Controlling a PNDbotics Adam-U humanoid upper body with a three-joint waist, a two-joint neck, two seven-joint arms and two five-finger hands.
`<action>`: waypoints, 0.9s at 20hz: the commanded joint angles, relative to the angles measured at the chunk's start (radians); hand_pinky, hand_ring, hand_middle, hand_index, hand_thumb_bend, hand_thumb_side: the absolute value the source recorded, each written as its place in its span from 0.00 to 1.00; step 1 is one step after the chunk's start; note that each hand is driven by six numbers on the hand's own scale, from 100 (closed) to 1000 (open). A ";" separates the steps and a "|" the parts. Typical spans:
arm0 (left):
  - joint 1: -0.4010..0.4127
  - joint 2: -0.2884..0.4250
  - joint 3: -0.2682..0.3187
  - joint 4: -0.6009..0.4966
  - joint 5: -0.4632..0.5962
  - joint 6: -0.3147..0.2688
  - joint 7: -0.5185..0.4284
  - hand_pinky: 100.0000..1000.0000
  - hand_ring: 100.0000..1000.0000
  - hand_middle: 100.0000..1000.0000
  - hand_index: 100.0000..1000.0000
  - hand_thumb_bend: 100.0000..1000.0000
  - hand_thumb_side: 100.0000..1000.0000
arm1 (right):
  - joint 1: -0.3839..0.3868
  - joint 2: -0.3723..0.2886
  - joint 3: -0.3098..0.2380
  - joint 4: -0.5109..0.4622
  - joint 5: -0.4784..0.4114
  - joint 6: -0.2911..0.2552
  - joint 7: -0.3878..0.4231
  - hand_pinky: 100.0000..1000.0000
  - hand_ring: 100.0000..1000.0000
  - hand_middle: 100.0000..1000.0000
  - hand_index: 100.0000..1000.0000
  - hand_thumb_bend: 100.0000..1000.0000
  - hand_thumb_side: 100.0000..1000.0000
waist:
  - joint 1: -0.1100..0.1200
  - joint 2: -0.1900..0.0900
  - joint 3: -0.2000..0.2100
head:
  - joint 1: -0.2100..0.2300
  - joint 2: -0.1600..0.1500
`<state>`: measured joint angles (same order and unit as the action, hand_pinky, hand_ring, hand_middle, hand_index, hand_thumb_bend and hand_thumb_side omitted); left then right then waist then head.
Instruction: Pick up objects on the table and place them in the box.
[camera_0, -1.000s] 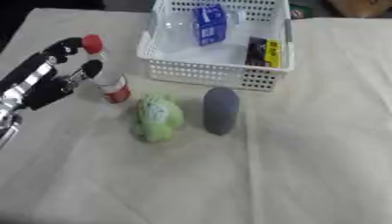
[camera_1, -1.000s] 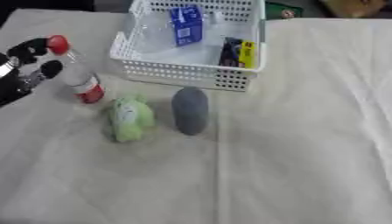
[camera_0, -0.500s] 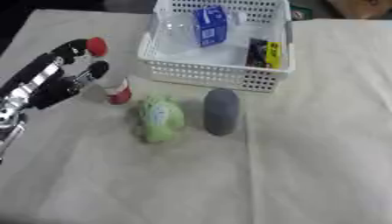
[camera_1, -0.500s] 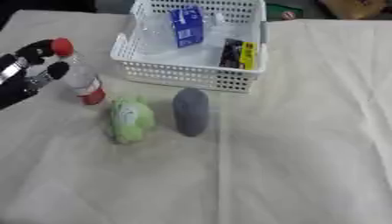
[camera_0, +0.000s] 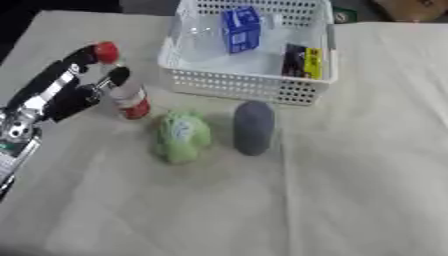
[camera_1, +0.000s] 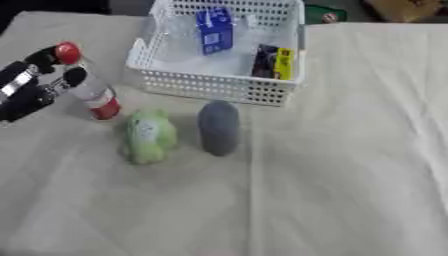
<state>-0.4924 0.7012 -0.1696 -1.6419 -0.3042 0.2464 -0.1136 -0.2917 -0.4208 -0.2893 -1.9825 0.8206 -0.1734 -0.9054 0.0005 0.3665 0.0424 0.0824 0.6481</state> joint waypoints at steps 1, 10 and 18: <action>-0.017 0.012 0.004 0.003 -0.012 0.010 0.015 1.00 1.00 1.00 1.00 0.51 0.98 | -0.010 -0.013 -0.006 -0.018 -0.004 -0.005 -0.002 0.89 0.84 0.74 0.84 0.00 1.00 | 0.000 -0.020 -0.002 | 0.006 -0.016; -0.038 -0.002 -0.005 0.039 -0.015 0.015 0.018 1.00 1.00 1.00 1.00 0.50 0.98 | -0.009 -0.013 -0.009 -0.018 -0.008 -0.009 -0.002 0.89 0.84 0.74 0.84 0.00 1.00 | -0.003 -0.020 -0.006 | 0.014 -0.025; -0.054 -0.017 -0.020 0.075 0.014 0.008 0.004 1.00 1.00 1.00 1.00 0.49 0.99 | -0.010 -0.010 -0.012 -0.018 -0.009 -0.008 -0.002 0.89 0.84 0.74 0.84 0.00 1.00 | -0.003 -0.018 -0.010 | 0.017 -0.028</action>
<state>-0.5288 0.6691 -0.1932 -1.5639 -0.2996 0.2559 -0.1055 -0.2916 -0.4175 -0.2901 -1.9825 0.8170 -0.1780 -0.9047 -0.0023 0.3666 0.0337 0.0962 0.6309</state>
